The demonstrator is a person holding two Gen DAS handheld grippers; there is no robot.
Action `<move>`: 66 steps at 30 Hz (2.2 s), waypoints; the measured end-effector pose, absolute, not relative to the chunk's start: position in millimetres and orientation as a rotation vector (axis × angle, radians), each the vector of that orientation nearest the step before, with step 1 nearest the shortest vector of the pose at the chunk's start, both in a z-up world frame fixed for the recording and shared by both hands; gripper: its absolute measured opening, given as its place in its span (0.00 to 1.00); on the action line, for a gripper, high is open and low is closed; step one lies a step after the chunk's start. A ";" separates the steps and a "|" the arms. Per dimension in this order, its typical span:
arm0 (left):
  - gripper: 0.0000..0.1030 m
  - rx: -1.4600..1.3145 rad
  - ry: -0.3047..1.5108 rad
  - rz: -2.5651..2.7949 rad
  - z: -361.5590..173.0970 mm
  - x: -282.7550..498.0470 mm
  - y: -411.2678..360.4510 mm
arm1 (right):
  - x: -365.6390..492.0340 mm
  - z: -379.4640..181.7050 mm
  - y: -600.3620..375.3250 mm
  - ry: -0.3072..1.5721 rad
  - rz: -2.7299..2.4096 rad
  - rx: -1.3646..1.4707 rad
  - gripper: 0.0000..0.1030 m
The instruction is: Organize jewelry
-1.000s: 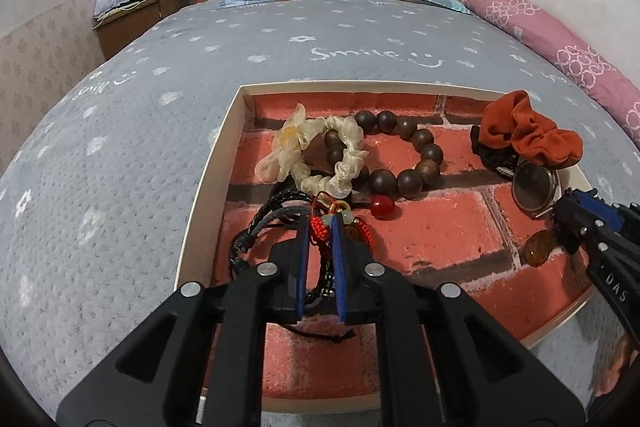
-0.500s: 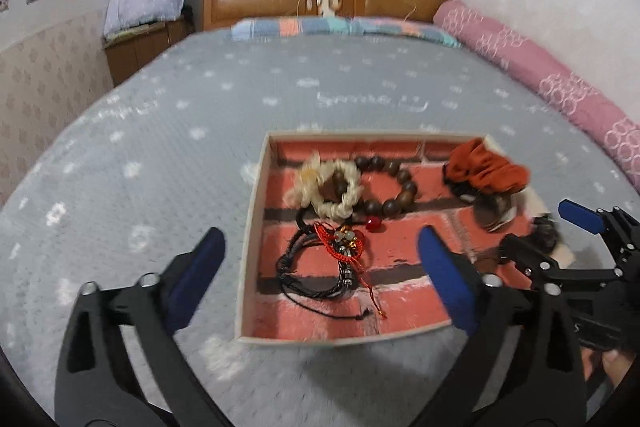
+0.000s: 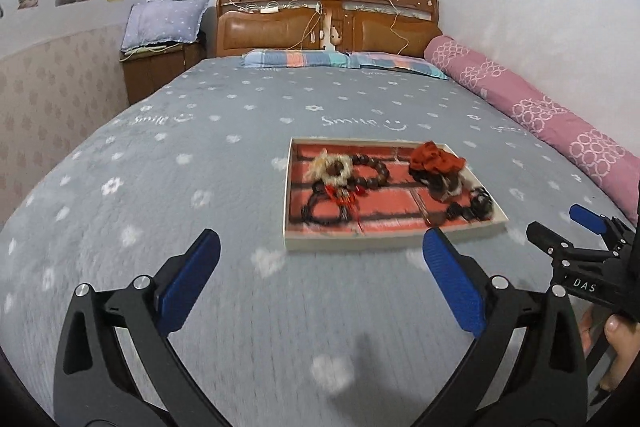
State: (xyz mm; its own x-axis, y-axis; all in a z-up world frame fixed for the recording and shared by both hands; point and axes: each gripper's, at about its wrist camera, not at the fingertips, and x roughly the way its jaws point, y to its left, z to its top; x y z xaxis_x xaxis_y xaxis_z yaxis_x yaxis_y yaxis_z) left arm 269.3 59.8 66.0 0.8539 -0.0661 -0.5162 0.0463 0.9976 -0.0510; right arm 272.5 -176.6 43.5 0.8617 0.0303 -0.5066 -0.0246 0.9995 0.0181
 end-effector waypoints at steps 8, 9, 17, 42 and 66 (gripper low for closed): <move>0.95 -0.033 0.455 -0.023 49.9 186.0 53.5 | 193.2 25.8 -172.6 0.454 0.046 0.000 0.96; 0.95 -0.038 0.450 -0.022 48.0 178.6 53.2 | 183.2 23.9 -173.9 0.444 0.046 0.007 0.96; 0.95 -0.014 0.364 0.036 36.7 117.0 39.4 | 114.6 16.0 -182.7 0.380 0.053 0.038 0.96; 0.95 -0.009 0.284 0.043 2.5 66.1 35.1 | 70.4 7.1 -179.0 0.278 0.029 0.022 0.96; 0.95 0.017 0.253 0.057 5.9 61.5 29.0 | 59.9 10.0 -179.1 0.241 0.029 0.012 0.96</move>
